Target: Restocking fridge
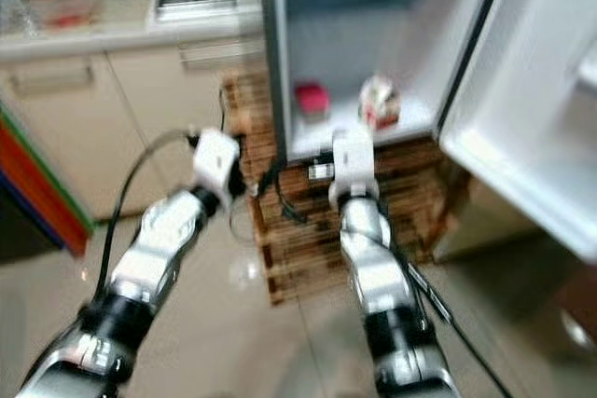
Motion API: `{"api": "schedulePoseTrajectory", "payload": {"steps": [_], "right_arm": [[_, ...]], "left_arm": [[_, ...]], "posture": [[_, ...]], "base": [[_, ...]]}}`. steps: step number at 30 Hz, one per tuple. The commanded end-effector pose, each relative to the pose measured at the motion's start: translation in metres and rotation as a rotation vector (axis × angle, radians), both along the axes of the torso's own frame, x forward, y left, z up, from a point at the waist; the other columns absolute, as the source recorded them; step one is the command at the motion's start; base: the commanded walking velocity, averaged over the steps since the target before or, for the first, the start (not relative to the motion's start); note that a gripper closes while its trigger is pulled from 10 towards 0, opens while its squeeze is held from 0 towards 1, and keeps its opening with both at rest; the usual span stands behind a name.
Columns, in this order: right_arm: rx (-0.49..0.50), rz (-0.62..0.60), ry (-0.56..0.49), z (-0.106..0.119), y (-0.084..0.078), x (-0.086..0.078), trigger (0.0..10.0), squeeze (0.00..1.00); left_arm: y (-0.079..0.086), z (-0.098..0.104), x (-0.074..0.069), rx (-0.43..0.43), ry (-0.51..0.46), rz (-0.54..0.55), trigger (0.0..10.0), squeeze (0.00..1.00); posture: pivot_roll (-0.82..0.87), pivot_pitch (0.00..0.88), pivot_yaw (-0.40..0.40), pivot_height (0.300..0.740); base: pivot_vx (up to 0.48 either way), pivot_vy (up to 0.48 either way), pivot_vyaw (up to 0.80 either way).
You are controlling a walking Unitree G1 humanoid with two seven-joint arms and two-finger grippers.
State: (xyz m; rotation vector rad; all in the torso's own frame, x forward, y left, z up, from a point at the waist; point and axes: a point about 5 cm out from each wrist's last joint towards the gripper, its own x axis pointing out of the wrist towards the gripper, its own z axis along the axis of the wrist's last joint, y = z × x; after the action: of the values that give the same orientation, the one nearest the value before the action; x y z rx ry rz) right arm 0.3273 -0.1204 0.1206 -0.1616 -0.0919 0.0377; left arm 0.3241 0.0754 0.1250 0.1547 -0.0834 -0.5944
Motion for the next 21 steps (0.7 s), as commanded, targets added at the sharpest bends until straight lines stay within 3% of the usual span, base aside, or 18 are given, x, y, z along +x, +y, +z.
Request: {"api": "schedulePoseTrajectory", "payload": {"steps": [1,7,11,21], "right_arm": [[-0.011,-0.036,0.002,0.001,-0.008,0.003,10.0,0.0],[-0.005,-0.032,-0.004,0.002,-0.005,0.003,10.0,0.0],[-0.004,-0.029,-0.003,0.001,-0.003,0.003,10.0,0.0],[0.02,-0.15,-0.009,0.009,-0.013,0.003,10.0,0.0]], "left_arm": [[-0.01,0.005,-0.001,0.004,-0.016,-0.042,10.0,0.0],[-0.01,0.004,-0.001,0.03,-0.024,-0.059,10.0,0.0],[-0.011,0.004,-0.001,0.037,-0.026,-0.063,10.0,0.0],[0.003,0.01,-0.006,0.04,-0.028,-0.074,10.0,0.0]], "posture": [[-0.07,0.0,0.057,0.74],[-0.07,0.0,0.066,0.74],[-0.08,0.0,0.069,0.74],[-0.05,0.0,0.133,0.74]], "base": [[0.472,0.0,0.0],[0.45,0.0,0.0],[0.401,-0.259,0.0],[0.0,0.0,0.0]]}}
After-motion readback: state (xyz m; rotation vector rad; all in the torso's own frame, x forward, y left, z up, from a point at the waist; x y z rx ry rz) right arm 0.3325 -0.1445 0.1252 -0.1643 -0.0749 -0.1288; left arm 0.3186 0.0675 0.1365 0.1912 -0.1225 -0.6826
